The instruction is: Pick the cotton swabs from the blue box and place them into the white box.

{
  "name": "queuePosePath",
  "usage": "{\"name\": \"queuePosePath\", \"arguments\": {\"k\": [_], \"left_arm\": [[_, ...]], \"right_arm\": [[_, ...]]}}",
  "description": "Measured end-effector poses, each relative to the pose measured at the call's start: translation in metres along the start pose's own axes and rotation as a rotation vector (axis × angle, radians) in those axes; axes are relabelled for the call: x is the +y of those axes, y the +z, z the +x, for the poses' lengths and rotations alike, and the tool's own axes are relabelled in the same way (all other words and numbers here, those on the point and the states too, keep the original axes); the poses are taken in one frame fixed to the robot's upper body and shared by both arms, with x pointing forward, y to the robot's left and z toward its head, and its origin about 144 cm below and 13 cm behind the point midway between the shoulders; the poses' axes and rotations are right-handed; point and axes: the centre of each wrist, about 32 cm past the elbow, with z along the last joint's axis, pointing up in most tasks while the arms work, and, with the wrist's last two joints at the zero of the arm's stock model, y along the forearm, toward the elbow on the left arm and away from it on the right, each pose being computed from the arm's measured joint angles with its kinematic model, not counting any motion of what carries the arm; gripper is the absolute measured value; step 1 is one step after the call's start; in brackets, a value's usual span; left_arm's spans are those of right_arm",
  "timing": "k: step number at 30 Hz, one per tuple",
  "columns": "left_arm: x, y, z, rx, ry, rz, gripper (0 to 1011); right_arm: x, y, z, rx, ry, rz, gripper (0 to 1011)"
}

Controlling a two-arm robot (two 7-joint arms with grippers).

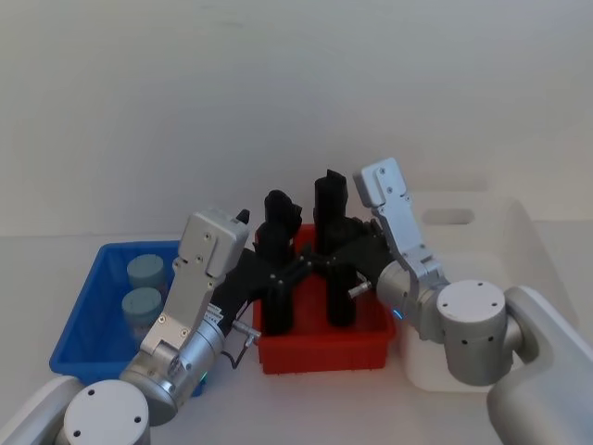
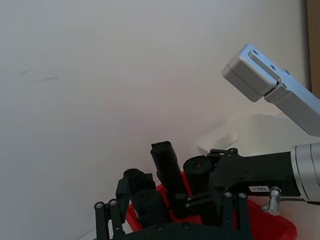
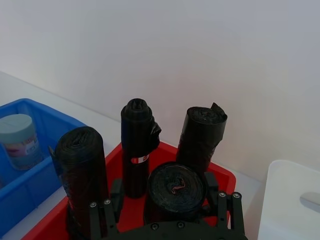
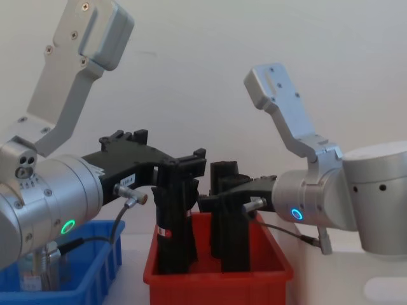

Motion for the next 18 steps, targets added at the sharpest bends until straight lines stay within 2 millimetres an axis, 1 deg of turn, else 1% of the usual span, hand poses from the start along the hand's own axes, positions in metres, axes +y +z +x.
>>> {"name": "queuePosePath", "arguments": {"k": [3, 7, 11, 12, 13, 14, 16, 18], "left_arm": [[0.0000, 0.0000, 0.0000, 0.000, 0.000, 0.000, 1003], [0.0000, 0.0000, 0.0000, 0.000, 0.000, 0.000, 1003], [0.0000, 0.0000, 0.0000, 0.000, 0.000, 0.000, 1003], [0.0000, 0.0000, 0.0000, 0.000, 0.000, 0.000, 1003], [0.0000, 0.0000, 0.0000, 0.000, 0.000, 0.000, 1003], [0.0000, 0.0000, 0.0000, 0.000, 0.000, 0.000, 1003], [0.0000, 0.0000, 0.0000, 0.000, 0.000, 0.000, 1003], [0.0000, 0.0000, 0.0000, 0.000, 0.000, 0.000, 1003]], "right_arm": [[0.0012, -0.0007, -0.0005, 0.001, -0.001, -0.003, 1000], [0.0031, -0.0018, -0.0012, 0.004, -0.001, -0.009, 919], [0.0041, -0.0024, -0.0016, 0.007, -0.002, -0.011, 801], [0.0043, -0.0024, -0.0016, 0.007, -0.002, -0.012, 786], [0.0046, -0.0026, -0.0018, 0.007, -0.003, -0.012, 747], [0.0047, -0.0027, -0.0019, 0.008, -0.002, -0.012, 732], [0.0050, -0.0029, -0.0020, 0.008, -0.003, -0.013, 649], [0.0053, -0.0031, -0.0021, 0.009, -0.003, -0.014, 590]]}}
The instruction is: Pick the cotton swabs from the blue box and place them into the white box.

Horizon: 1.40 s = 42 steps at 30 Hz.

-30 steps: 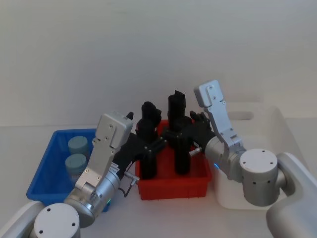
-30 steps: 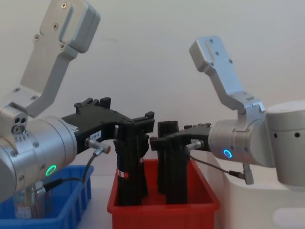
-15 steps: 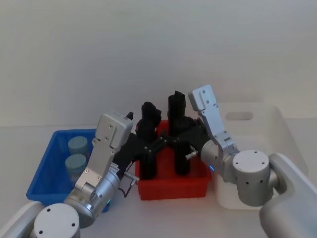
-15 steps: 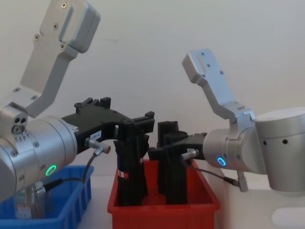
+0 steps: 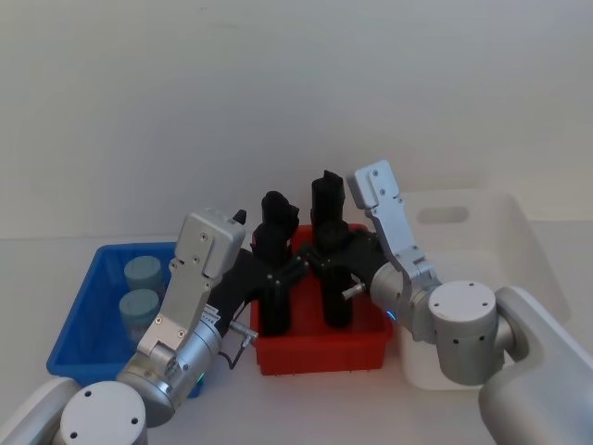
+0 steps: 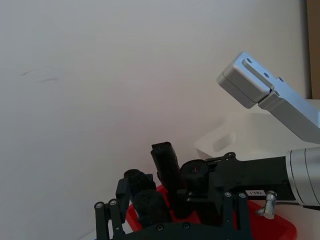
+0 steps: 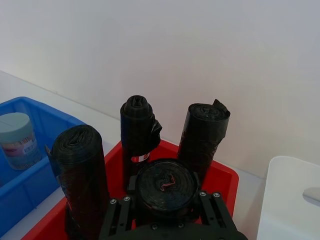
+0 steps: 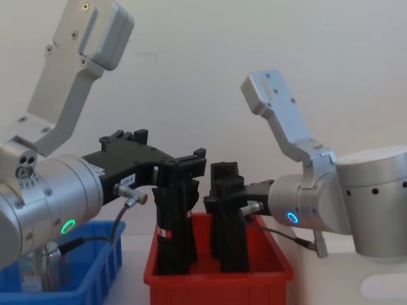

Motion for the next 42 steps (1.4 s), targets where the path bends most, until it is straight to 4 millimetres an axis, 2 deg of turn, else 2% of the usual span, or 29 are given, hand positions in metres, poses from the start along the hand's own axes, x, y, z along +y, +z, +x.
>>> {"name": "queuePosePath", "arguments": {"k": [3, 8, 19, 31, 42], "left_arm": [[0.000, 0.000, 0.000, 0.000, 0.000, 0.000, 1003], [0.000, 0.000, 0.000, 0.000, 0.000, 0.000, 1003], [0.000, 0.000, 0.000, 0.000, 0.000, 0.000, 1003], [0.000, 0.000, 0.000, 0.000, 0.000, 0.000, 1003], [0.000, 0.000, 0.000, 0.000, 0.000, 0.000, 1003]], "right_arm": [[0.000, 0.000, 0.000, 0.000, 0.000, -0.001, 531], [0.001, -0.001, 0.000, 0.002, 0.000, -0.003, 501], [-0.005, 0.002, 0.003, 0.007, -0.019, 0.050, 493], [-0.020, 0.023, 0.010, 0.025, -0.066, 0.207, 494], [-0.042, 0.054, 0.023, 0.029, -0.148, 0.385, 493]]}}
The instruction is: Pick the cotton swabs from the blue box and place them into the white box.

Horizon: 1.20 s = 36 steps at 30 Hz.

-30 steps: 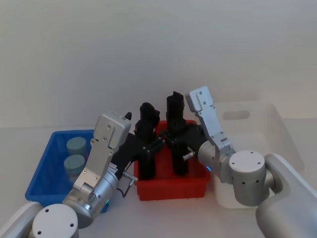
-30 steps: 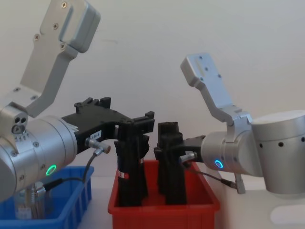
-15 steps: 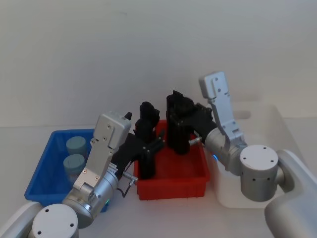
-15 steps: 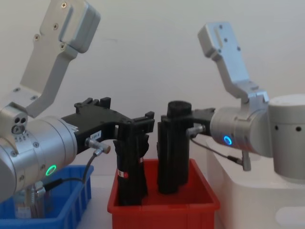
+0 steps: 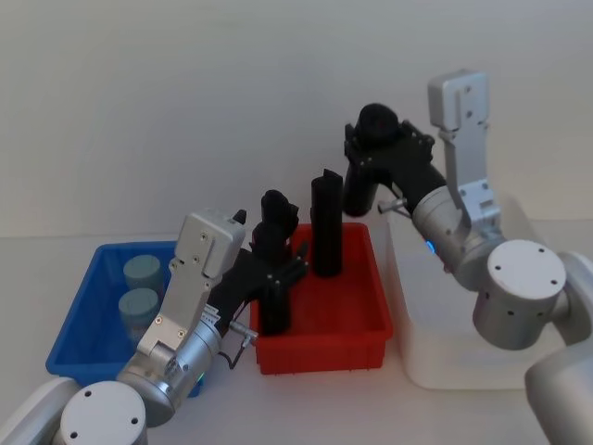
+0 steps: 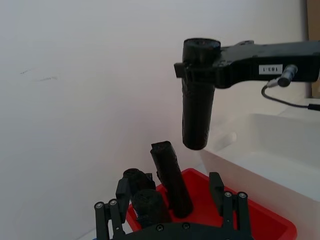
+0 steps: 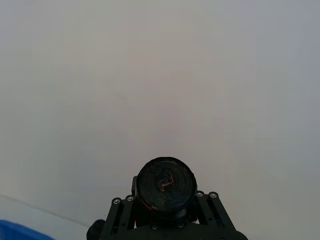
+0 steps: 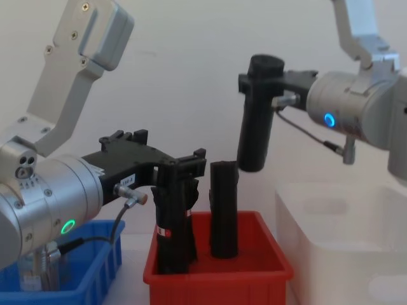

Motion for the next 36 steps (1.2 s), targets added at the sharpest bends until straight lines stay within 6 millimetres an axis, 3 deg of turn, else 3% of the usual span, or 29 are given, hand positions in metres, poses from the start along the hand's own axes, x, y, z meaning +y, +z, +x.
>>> {"name": "queuePosePath", "arguments": {"k": [7, 13, 21, 36], "left_arm": [[0.000, 0.000, 0.000, 0.000, 0.000, 0.000, 1003], [0.000, 0.000, 0.000, 0.000, 0.000, 0.000, 1003], [0.000, 0.000, 0.000, 0.000, 0.000, 0.000, 1003], [0.000, 0.000, 0.000, 0.000, 0.000, 0.000, 1003]], "right_arm": [[-0.005, 0.017, 0.011, -0.046, -0.077, 0.065, 493], [-0.007, 0.018, 0.016, -0.082, -0.114, 0.057, 494], [-0.004, 0.005, 0.021, -0.095, -0.142, -0.002, 493], [0.022, -0.030, 0.032, -0.071, -0.195, -0.142, 493]]}}
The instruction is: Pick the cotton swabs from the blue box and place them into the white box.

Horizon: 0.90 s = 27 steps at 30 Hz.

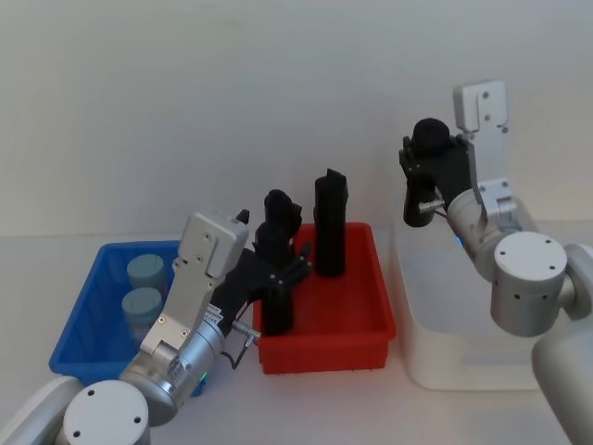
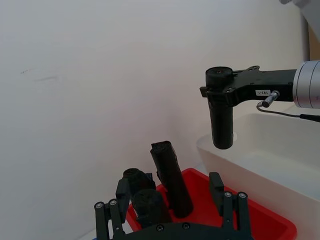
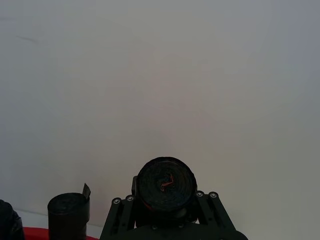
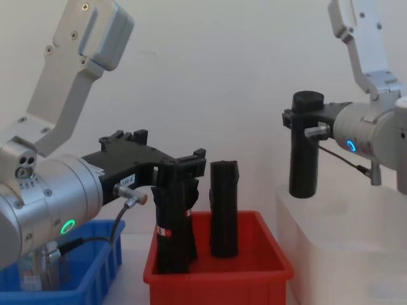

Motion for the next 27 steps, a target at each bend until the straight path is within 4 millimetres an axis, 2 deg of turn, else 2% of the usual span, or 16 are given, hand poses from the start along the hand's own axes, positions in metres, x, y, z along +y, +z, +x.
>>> {"name": "queuePosePath", "arguments": {"k": [6, 9, 16, 26, 27], "left_arm": [[0.000, 0.000, 0.000, 0.000, 0.000, 0.000, 1003], [0.000, 0.000, 0.000, 0.000, 0.000, 0.000, 1003], [0.000, 0.000, 0.000, 0.000, 0.000, 0.000, 1003], [0.000, 0.000, 0.000, 0.000, 0.000, 0.000, 1003], [0.000, 0.000, 0.000, 0.000, 0.000, 0.000, 1003]], "right_arm": [[0.004, -0.006, 0.006, 0.002, -0.022, -0.013, 493], [0.005, -0.008, 0.009, 0.003, -0.031, -0.018, 524], [0.007, -0.011, 0.013, 0.003, -0.045, -0.026, 750], [0.009, -0.013, 0.017, 0.004, -0.056, -0.032, 1002], [0.009, -0.013, 0.017, 0.004, -0.056, -0.032, 1002]]}}
